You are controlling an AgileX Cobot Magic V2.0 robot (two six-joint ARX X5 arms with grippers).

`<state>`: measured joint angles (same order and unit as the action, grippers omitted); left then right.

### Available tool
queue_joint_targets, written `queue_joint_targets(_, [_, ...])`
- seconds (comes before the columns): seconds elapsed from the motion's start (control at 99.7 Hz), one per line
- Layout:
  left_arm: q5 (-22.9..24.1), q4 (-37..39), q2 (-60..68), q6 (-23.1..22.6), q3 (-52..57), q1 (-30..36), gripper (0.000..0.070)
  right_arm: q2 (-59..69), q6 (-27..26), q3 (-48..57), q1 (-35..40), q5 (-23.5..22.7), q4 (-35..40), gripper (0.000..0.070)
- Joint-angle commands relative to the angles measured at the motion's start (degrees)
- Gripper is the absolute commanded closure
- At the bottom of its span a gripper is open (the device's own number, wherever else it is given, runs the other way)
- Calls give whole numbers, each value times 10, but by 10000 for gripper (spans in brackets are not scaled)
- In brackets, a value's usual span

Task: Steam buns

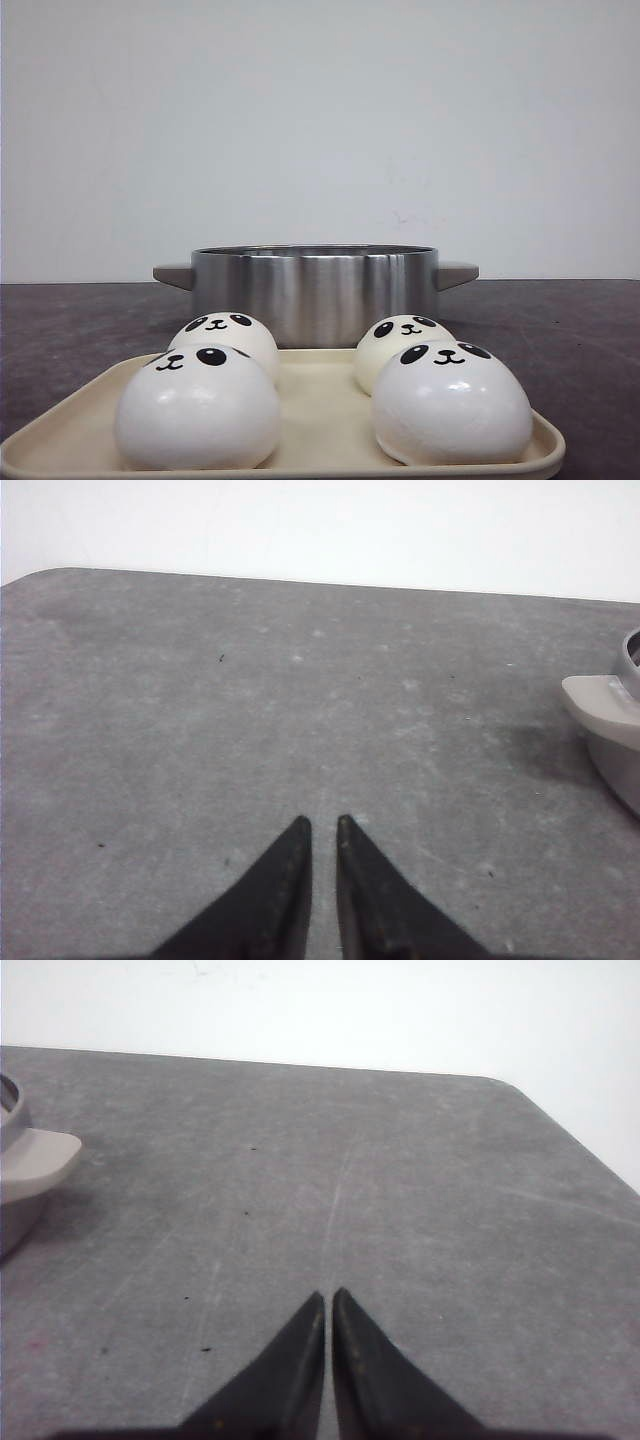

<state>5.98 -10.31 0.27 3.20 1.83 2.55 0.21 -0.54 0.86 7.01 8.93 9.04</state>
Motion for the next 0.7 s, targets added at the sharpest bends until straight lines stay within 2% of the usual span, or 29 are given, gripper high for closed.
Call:
queue_joint_targets(0.0, [0,-2,-1,17,-10,1,700,0,-17,-2,0,-2,-11,692])
queue_joint_targets(0.1, [0,0,-1,68,-8,1,700,0,-71,-1,0,-7,-46,692])
queue_joint_targets(0.261, [0,1,-1,142,-4,1,700,0,-158,-1,0,-76,-127,692])
queue_joint_targets(0.321, [-1,1,-1,180,0,1,700,0,-184,-1,0,-83,-161,692])
queue_joint_targets(0.361, [-15,2,-1,206,10,1,700,0,-205,0,0,-94,-178,693])
queue_joint_targets(0.411, [-41,5,-1,209,26,1,700,0,-227,8,0,-115,-186,693])
queue_joint_targets(0.471, [-82,9,1,209,56,1,696,0,-240,32,0,-144,-168,695])
queue_joint_targets(0.542, [-115,-3,10,209,104,1,695,2,-243,76,0,-167,-114,696])
queue_joint_targets(0.622, [-119,-51,43,201,181,1,694,19,-238,142,0,-178,-38,696])
queue_joint_targets(0.692, [-119,-100,92,173,261,1,694,48,-207,211,0,-197,18,696])
